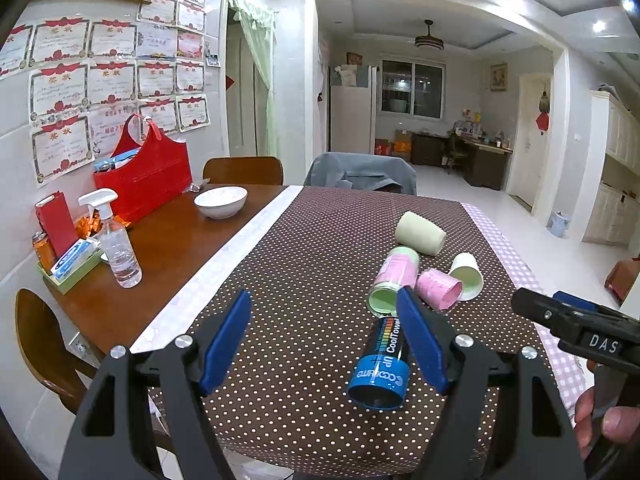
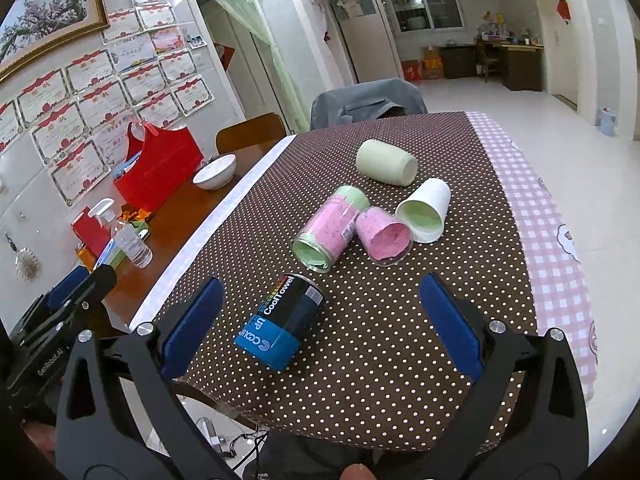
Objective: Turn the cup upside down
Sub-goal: 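Open the left tool, releasing the can on its side, and withdraw, then reach the right tool to the lying can and grasp its body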
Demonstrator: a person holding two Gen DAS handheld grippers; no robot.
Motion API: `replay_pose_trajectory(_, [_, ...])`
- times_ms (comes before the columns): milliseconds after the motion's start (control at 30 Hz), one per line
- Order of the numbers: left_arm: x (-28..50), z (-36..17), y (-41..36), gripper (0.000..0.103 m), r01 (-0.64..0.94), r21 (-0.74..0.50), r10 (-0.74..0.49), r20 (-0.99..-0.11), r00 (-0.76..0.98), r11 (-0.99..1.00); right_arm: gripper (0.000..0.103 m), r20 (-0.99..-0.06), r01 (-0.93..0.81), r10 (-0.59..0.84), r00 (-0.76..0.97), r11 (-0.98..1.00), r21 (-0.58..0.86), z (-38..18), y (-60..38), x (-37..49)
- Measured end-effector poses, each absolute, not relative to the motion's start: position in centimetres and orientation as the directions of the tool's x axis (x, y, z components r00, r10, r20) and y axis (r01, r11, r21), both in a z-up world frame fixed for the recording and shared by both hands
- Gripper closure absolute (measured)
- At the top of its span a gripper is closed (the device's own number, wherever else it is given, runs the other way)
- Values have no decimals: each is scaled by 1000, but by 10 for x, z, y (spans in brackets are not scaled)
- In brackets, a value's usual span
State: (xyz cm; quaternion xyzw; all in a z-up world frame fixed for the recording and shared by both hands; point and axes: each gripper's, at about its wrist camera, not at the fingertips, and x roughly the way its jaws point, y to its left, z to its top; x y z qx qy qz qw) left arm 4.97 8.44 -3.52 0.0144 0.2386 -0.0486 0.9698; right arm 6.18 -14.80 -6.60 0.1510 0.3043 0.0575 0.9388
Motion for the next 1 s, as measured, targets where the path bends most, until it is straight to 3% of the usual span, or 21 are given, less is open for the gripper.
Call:
replay_pose_trajectory(700, [78,-62,114,29,15,16,-5,-508,862,1000,6,-691,-34,278,667,938,345,-110,-117,117])
replay_pose_trajectory(1000, [91,-80,135,29,-26,-3,20,-548,836,1000,6,-750,62,461,475,832,551,-163,-121,164])
